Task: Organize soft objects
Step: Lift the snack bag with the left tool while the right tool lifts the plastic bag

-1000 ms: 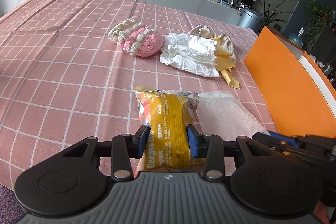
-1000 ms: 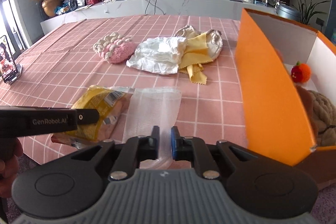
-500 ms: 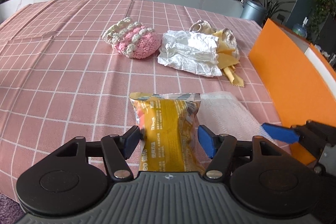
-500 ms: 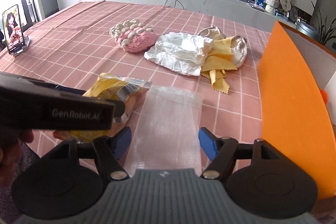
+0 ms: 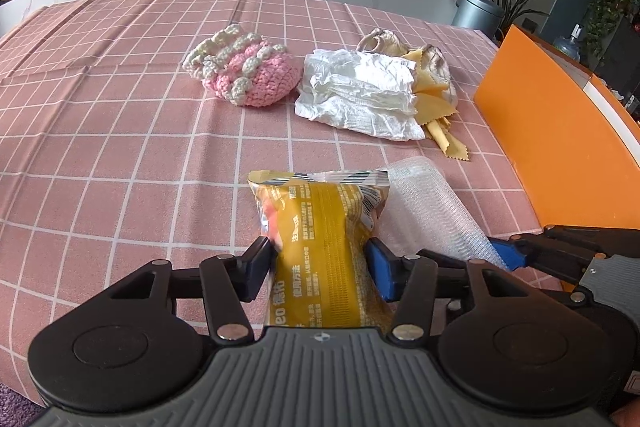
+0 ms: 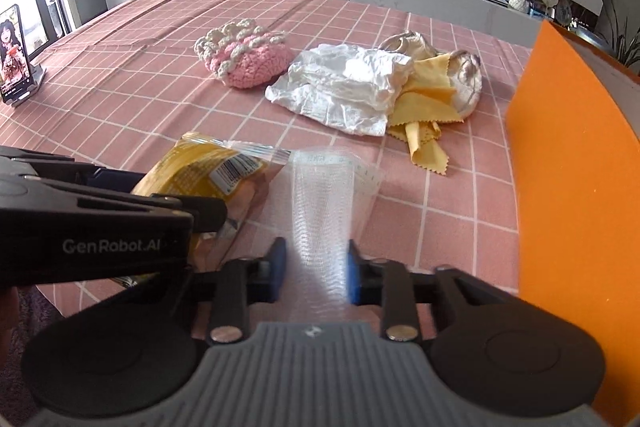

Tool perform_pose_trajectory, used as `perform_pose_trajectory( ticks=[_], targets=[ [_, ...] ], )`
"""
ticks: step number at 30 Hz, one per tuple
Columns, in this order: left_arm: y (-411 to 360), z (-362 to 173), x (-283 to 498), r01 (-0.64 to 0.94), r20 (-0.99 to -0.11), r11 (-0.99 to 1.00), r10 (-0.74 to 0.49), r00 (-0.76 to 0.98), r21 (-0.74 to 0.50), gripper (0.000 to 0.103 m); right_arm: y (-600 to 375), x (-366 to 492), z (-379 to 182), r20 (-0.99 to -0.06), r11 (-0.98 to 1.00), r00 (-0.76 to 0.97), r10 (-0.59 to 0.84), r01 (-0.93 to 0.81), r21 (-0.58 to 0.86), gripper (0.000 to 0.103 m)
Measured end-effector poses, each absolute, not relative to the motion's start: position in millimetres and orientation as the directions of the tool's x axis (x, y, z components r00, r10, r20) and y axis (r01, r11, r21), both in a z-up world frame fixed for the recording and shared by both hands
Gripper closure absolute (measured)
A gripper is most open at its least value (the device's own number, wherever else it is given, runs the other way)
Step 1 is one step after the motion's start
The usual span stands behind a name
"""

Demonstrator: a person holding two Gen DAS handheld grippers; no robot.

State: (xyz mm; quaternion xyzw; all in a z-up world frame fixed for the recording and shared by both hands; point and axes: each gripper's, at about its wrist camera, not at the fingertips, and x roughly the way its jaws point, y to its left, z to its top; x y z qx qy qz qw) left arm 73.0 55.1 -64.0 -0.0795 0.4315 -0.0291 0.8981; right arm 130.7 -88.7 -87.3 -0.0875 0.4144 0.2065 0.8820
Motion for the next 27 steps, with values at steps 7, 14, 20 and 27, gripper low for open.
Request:
perform_pose_trajectory(
  ticks=[7, 14, 20, 27],
  targets=[
    [55.5, -61.0, 69.3, -0.011, -0.754, 0.984, -0.129, 0.644, -0.177, 0.052, -98.2, 130.5, -85.6, -0.762, 0.91, 0.571, 0.307, -0.411, 0.059, 0.103],
    [52.0, -46.8, 61.5, -0.001, -0.73, 0.982, -0.139, 0.669, -0.188, 0.054, -104.5, 120.1, -67.8, -0.718, 0.909, 0.616, 0.324, -0.413, 0.055, 0.103],
    [46.2, -27.7, 56.1, 0.012, -0.698, 0.981, -0.146, 0.701, -0.193, 0.055, -116.6, 113.4, -48.5, -0.678, 0.914, 0.653, 0.336, -0.4, 0.067, 0.103],
    [33.5, 3.0, 54.8, 0.054, -0.645, 0.976, -0.181, 0.743, -0.211, 0.057, -140.3, 108.2, -15.9, -0.615, 0.921, 0.706, 0.35, -0.379, 0.089, 0.103]
  ],
)
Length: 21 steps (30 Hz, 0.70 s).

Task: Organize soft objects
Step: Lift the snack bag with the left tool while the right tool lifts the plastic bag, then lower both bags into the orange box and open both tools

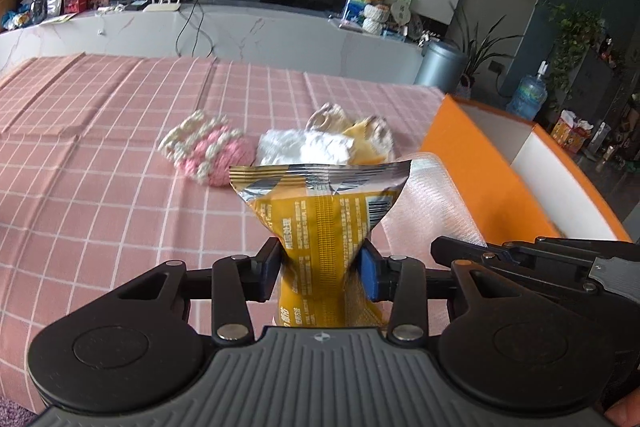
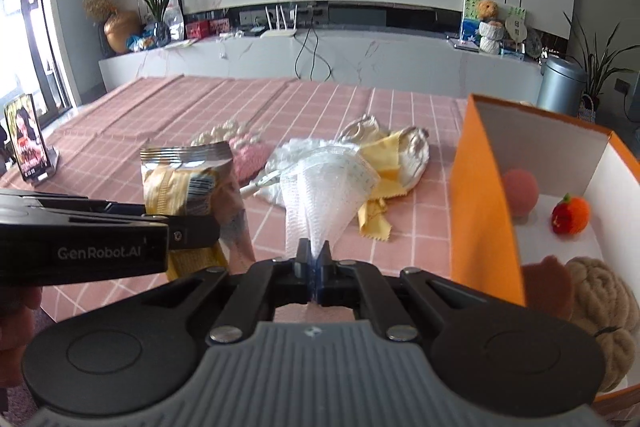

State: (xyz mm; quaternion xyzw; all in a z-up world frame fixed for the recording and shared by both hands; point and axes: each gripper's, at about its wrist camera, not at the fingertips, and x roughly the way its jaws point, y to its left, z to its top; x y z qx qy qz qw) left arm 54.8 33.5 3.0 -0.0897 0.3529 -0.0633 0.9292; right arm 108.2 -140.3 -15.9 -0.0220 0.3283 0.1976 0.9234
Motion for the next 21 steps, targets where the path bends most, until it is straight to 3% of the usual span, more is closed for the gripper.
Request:
perform_pose_trajectory(
  ticks=[12, 21],
  targets=[
    [-17.2, 64.9, 78.3, 0.219, -0.52, 0.952, -0.301, 0.8, -0.213, 0.057, -203.8, 106.5, 43.8, -0.504, 0.951, 0.82, 0.27, -0.308, 0.009, 0.103],
    [-89.8, 78.7, 117.8, 0.406, -0.511, 0.888, -0.457, 0.728, -0.215, 0.057, -278.8, 126.3, 61.8, -0.527, 0.978, 0.836, 0.156, -0.205, -0.037, 0.103]
  ],
)
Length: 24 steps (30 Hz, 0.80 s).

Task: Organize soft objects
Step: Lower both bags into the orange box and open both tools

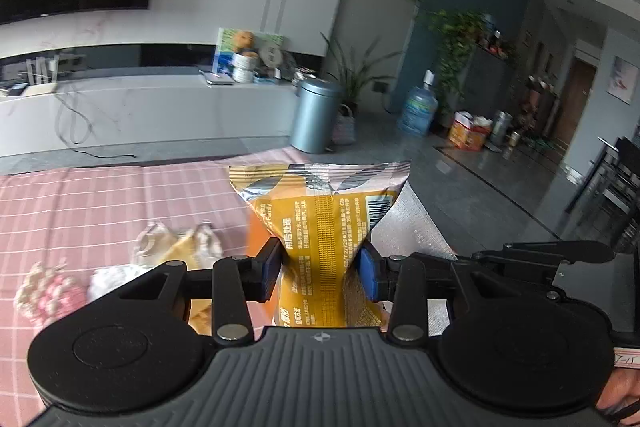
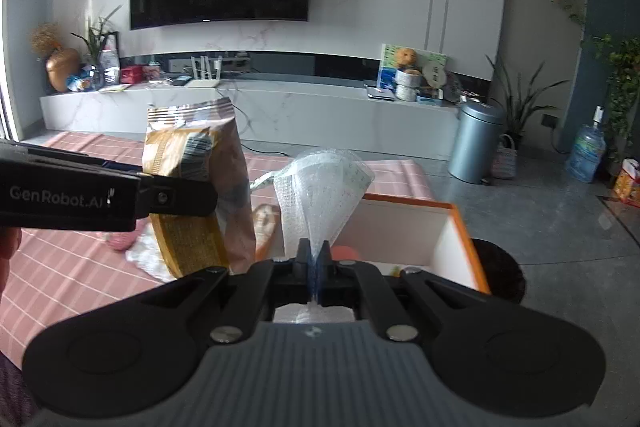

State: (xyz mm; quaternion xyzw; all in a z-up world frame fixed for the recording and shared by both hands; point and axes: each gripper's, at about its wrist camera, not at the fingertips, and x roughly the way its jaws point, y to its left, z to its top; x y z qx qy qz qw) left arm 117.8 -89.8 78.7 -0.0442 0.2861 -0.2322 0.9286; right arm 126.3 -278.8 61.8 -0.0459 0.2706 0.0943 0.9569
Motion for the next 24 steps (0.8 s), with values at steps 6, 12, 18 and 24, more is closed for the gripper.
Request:
perform_pose_trajectory(
  ticks=[6, 12, 18, 24],
  targets=[
    [-130.8, 61.7, 150.1, 0.467, -0.579, 0.864, -0.483, 0.658, -0.191, 0.057, -317.6, 147.3, 50.2, -0.568, 0.987, 0.819, 0.079, -0.146, -0.073, 0.103],
    [-165.4, 44.3, 169.2, 0.514, -0.645, 0.853, -0.44, 0.625, -0.084, 0.059, -332.5, 170.5, 29.2, -0.615, 0.986, 0.786, 0.061, -0.143, -0.086, 0.103],
    [-190.0, 25.5, 186.0, 0.55, -0.698, 0.835, -0.409, 0.588, -0.025, 0.061, -336.4, 194.7, 14.1, -0.65, 0.986, 0.758, 0.063, -0.149, -0.079, 0.103],
    [-203.2, 0.7, 200.8, 0.578, -0.752, 0.816, -0.377, 0.541, 0.007, 0.063, -337.4, 214.0, -4.9, -0.692, 0.985, 0.72, 0.048, -0.147, -0.085, 0.103]
  ],
)
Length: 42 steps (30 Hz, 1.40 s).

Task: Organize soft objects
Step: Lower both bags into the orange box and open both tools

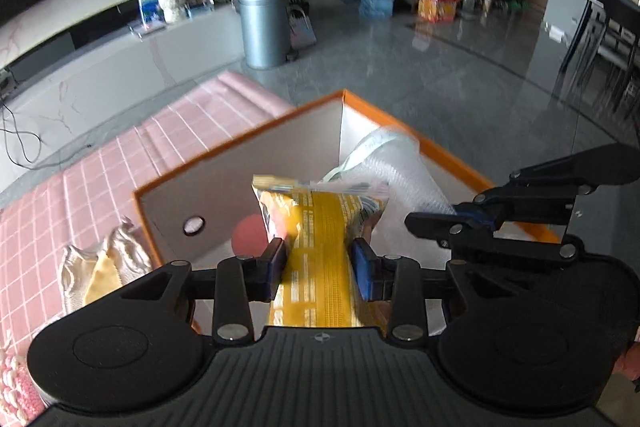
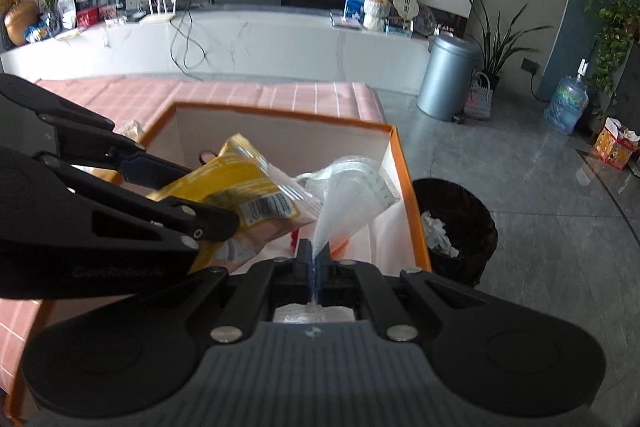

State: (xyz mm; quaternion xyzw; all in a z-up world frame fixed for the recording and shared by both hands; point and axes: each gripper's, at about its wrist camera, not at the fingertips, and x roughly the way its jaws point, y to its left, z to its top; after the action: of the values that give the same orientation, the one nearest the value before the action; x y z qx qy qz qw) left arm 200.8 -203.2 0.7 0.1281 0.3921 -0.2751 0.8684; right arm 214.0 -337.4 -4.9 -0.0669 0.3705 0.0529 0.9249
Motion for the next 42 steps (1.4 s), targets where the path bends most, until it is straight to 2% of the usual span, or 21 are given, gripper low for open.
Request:
perform_pose_trajectory(
  ticks=[8, 13, 16, 20, 22, 24, 32, 36, 40, 42],
  targets=[
    [-206.4, -25.1, 207.2, 0.584, -0.799, 0.811, -0.324, 0.506, 0.041, 0.067, -330.2, 226.6, -18.0, -0.73, 0.98, 0.682, 0.04, -0.168, -0.103, 0.103],
    [-204.4, -26.2, 205.2, 0.579, -0.797, 0.813, -0.311, 0.518, 0.059, 0.068, -325.5, 236.5, -25.7, -0.768, 0.976, 0.64, 0.022, -0.18, -0.123, 0.103],
    [-204.8, -23.1, 204.4, 0.588, -0.796, 0.806, -0.314, 0.518, 0.064, 0.065, -323.9, 238.3, -29.0, -0.783, 0.974, 0.622, 0.005, -0.179, -0.136, 0.103],
    [-204.1, -17.3, 199.3, 0.598, -0.789, 0.798, -0.32, 0.525, 0.075, 0.052, -322.4, 238.4, -31.4, -0.792, 0.971, 0.61, -0.025, -0.173, -0.163, 0.098],
    [-201.8, -15.3, 197.8, 0.586, -0.784, 0.805, -0.304, 0.541, 0.092, 0.044, -321.1, 235.7, -31.2, -0.788, 0.966, 0.615, -0.036, -0.179, -0.184, 0.093],
    [-198.1, -11.6, 198.9, 0.577, -0.781, 0.812, -0.303, 0.546, 0.088, 0.042, -322.2, 231.4, -30.0, -0.784, 0.963, 0.619, -0.04, -0.186, -0.196, 0.073],
    [-179.5, 9.2, 192.5, 0.537, -0.741, 0.839, -0.306, 0.598, 0.087, 0.036, -323.3, 214.4, -10.1, -0.75, 0.954, 0.661, -0.039, -0.198, -0.224, 0.06],
    [-168.4, 19.9, 184.7, 0.518, -0.713, 0.853, -0.322, 0.623, 0.068, 0.036, -322.6, 201.3, 5.4, -0.715, 0.952, 0.698, -0.037, -0.193, -0.238, 0.049],
    [-157.7, 29.3, 173.1, 0.513, -0.683, 0.857, -0.348, 0.642, 0.046, 0.036, -317.5, 186.1, 20.8, -0.668, 0.946, 0.743, -0.039, -0.188, -0.264, 0.043],
    [-153.0, 33.8, 167.5, 0.51, -0.674, 0.859, -0.356, 0.647, 0.036, 0.036, -312.4, 179.6, 27.2, -0.65, 0.941, 0.759, -0.044, -0.187, -0.281, 0.036]
  ],
)
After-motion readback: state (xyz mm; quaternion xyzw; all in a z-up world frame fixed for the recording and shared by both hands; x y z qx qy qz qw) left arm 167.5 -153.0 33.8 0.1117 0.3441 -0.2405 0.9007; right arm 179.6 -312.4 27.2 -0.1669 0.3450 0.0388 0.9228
